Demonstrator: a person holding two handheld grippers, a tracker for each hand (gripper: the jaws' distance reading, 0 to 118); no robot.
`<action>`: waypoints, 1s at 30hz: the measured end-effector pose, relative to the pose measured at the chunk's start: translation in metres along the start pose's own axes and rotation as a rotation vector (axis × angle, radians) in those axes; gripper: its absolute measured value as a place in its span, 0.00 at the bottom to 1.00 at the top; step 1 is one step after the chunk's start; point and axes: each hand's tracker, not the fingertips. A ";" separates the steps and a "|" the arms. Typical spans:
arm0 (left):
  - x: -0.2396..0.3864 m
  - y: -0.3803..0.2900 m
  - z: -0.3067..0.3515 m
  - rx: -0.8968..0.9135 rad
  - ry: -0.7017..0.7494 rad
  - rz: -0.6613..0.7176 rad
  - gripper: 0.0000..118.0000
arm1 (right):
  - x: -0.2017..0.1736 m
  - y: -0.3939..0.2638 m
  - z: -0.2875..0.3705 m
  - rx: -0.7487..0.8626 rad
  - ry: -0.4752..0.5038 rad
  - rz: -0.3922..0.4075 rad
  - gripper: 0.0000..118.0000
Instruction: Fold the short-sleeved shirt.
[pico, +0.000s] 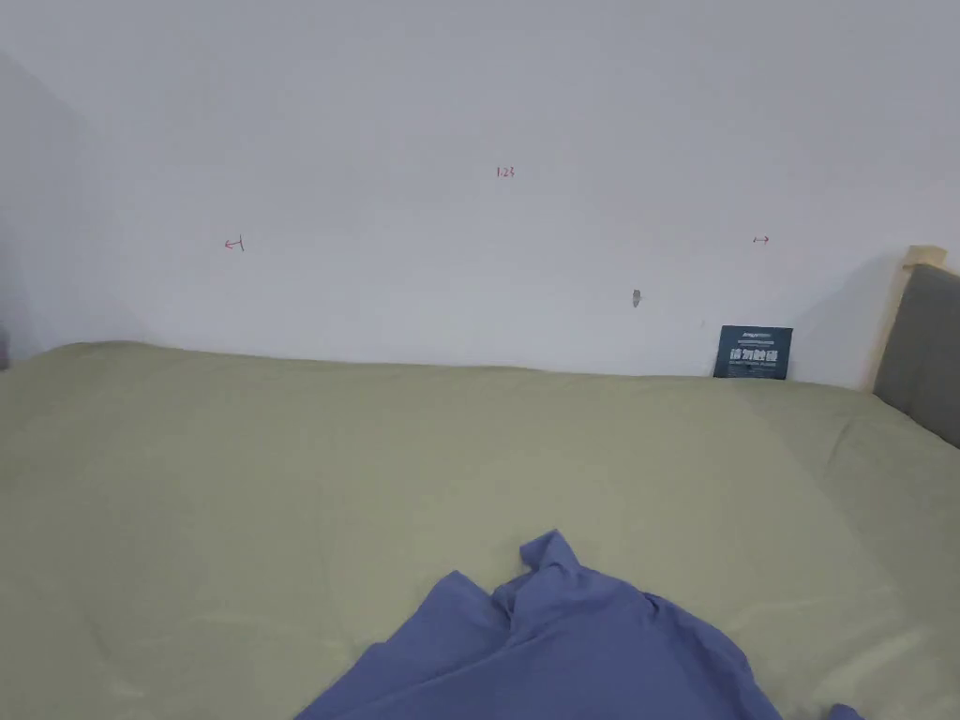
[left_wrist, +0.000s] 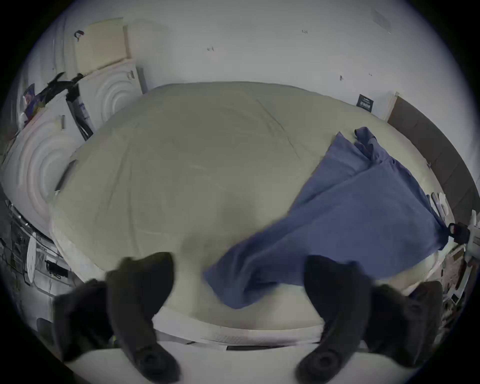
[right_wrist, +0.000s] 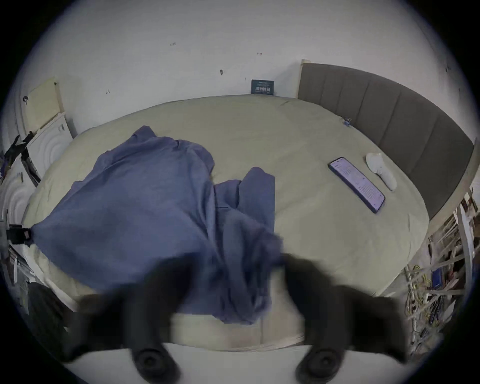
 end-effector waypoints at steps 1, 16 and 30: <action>-0.002 0.001 0.008 0.055 0.025 0.014 0.91 | -0.003 0.000 0.005 -0.003 -0.009 0.014 0.94; 0.010 -0.039 0.051 0.127 -0.051 0.041 0.00 | -0.120 -0.033 0.087 0.172 0.119 0.036 0.00; -0.007 0.005 -0.050 -0.107 -0.023 -0.110 0.87 | -0.150 -0.046 0.049 0.024 0.183 0.052 0.00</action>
